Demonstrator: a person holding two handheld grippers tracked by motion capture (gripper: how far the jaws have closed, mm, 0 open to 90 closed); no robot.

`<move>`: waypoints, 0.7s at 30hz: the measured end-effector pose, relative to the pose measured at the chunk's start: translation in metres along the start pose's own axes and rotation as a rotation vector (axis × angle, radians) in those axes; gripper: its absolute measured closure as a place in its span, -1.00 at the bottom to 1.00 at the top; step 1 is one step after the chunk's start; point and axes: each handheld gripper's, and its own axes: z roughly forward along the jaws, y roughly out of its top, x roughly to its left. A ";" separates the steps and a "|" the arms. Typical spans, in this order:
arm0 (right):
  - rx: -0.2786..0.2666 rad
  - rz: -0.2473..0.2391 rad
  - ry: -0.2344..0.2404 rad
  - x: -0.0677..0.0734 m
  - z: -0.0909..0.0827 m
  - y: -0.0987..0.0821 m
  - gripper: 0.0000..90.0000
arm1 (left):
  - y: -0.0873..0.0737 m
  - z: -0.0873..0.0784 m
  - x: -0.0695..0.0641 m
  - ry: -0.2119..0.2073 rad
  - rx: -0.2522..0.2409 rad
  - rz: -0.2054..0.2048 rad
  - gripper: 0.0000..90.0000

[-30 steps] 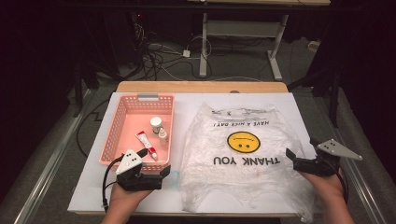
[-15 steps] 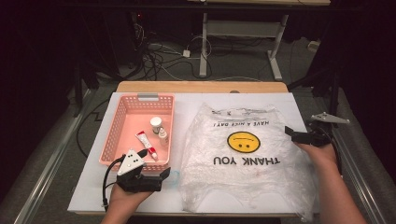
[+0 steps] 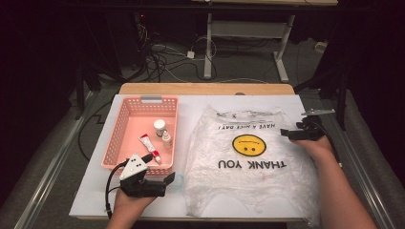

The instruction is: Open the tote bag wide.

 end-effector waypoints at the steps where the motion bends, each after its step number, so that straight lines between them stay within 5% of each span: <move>1: 0.017 -0.031 -0.004 0.003 0.004 -0.002 -0.69 | 0.000 0.001 0.000 -0.002 0.001 -0.002 -1.00; 3: 0.025 -0.050 -0.021 0.005 0.004 -0.002 -0.65 | 0.000 0.002 -0.001 -0.006 0.004 0.002 -1.00; 4: 0.026 -0.062 -0.028 0.006 0.004 -0.003 -0.55 | 0.000 0.002 -0.002 -0.006 0.005 0.007 -1.00; 5: 0.026 -0.110 -0.037 0.010 0.001 -0.004 -0.24 | 0.000 0.002 -0.003 -0.006 0.003 0.009 -1.00; 6: 0.026 -0.110 -0.037 0.010 0.001 -0.004 -0.24 | 0.000 0.002 -0.003 -0.004 -0.002 0.010 -1.00; 7: 0.020 -0.115 0.002 0.011 -0.001 -0.005 0.03 | 0.000 0.002 -0.003 -0.004 -0.006 0.011 -1.00; 9: 0.024 -0.124 0.014 0.012 -0.002 -0.005 0.16 | 0.001 0.002 -0.004 -0.005 -0.008 0.011 -1.00; 11: 0.029 -0.129 0.094 0.015 -0.004 -0.006 0.52 | 0.001 0.002 -0.004 -0.006 -0.006 0.011 -1.00; 12: 0.029 -0.129 0.094 0.015 -0.004 -0.006 0.52 | 0.001 0.002 -0.004 -0.009 -0.007 0.011 -1.00; 13: 0.035 -0.145 0.105 0.018 -0.004 -0.005 0.81 | 0.001 0.002 -0.005 -0.011 -0.006 0.012 -1.00; 18: 0.040 -0.165 0.102 0.025 -0.004 -0.002 1.00 | 0.001 0.003 -0.007 -0.021 -0.008 0.018 -1.00; 21: -0.009 -0.140 0.066 0.023 -0.006 0.001 1.00 | 0.001 0.004 -0.008 -0.031 -0.006 0.020 -1.00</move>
